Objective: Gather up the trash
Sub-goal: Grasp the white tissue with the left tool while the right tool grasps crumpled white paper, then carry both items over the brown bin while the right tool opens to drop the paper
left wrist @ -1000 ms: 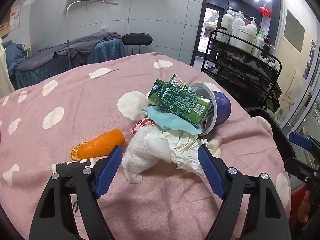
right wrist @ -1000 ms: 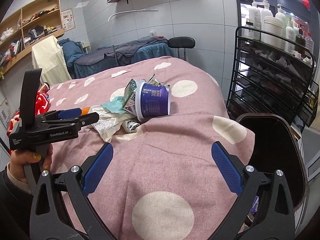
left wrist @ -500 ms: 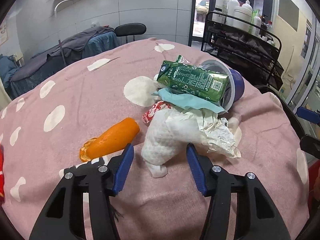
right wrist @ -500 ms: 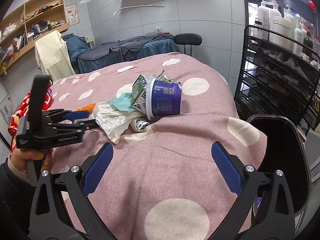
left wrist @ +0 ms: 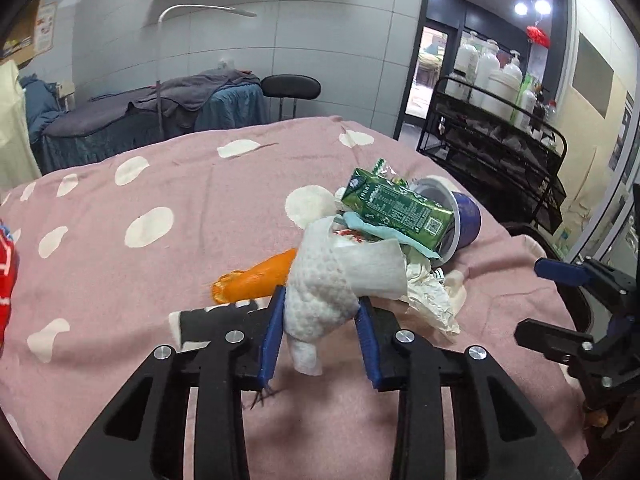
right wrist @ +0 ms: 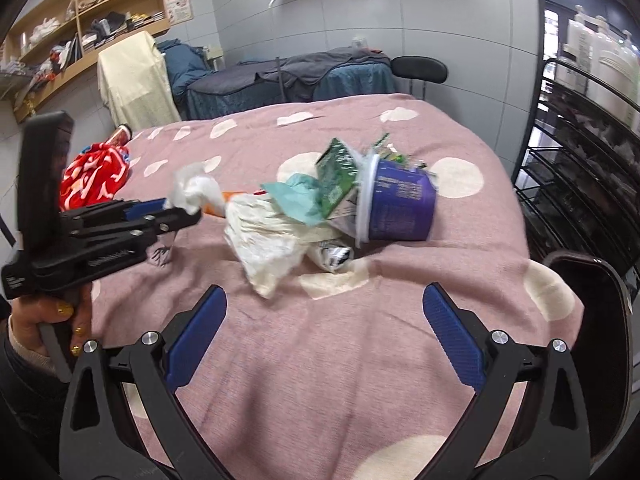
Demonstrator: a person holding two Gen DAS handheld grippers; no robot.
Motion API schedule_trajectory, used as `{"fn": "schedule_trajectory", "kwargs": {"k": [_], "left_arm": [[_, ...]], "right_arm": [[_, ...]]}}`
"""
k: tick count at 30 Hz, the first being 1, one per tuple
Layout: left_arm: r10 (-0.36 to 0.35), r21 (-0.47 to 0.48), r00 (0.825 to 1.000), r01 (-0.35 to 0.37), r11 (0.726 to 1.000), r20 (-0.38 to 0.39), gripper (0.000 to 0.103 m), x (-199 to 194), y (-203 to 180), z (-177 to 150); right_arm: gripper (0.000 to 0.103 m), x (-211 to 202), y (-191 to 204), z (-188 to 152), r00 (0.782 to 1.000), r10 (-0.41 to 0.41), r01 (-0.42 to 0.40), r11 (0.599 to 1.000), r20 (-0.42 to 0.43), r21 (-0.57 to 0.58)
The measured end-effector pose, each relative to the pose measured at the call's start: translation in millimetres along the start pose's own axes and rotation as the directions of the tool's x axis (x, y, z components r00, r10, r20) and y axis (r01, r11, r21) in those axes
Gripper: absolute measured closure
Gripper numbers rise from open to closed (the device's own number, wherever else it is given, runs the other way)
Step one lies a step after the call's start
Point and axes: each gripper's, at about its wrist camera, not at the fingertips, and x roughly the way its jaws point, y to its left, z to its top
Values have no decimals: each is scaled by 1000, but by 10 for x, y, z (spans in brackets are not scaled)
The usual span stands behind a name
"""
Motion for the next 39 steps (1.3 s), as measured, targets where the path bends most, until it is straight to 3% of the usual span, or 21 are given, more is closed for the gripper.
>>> {"fn": "schedule_trajectory", "kwargs": {"k": [4, 9, 14, 16, 18, 23, 30, 39], "left_arm": [[52, -70, 997, -48, 996, 51, 69, -250, 192, -70], [112, -108, 992, -105, 989, 64, 69, -362, 334, -135], [110, -126, 992, -101, 987, 64, 69, -389, 349, -183], [104, -128, 993, -95, 987, 62, 69, -390, 336, -201], [100, -126, 993, -91, 988, 60, 69, -385, 320, -214], [86, -121, 995, -79, 990, 57, 69, -385, 272, -236], [58, -101, 996, -51, 994, 69, 69, -396, 112, -239], [-4, -43, 995, 9, 999, 101, 69, -436, -247, -182]], "right_arm": [[6, 162, 204, 80, 999, 34, -36, 997, -37, -65], [7, 434, 457, 211, 995, 5, -20, 989, -98, -149], [21, 706, 623, 314, 987, -75, 44, 975, -140, -216], [35, 793, 609, 339, 984, -96, 62, 975, -152, -215], [55, 821, 567, 355, 983, -108, 76, 976, -149, -206], [80, 664, 418, 378, 994, -47, 32, 989, -97, -145], [88, 268, 311, 277, 999, 28, -31, 995, -25, -94], [89, -322, 98, 132, 995, 59, -59, 998, 80, -7]]}}
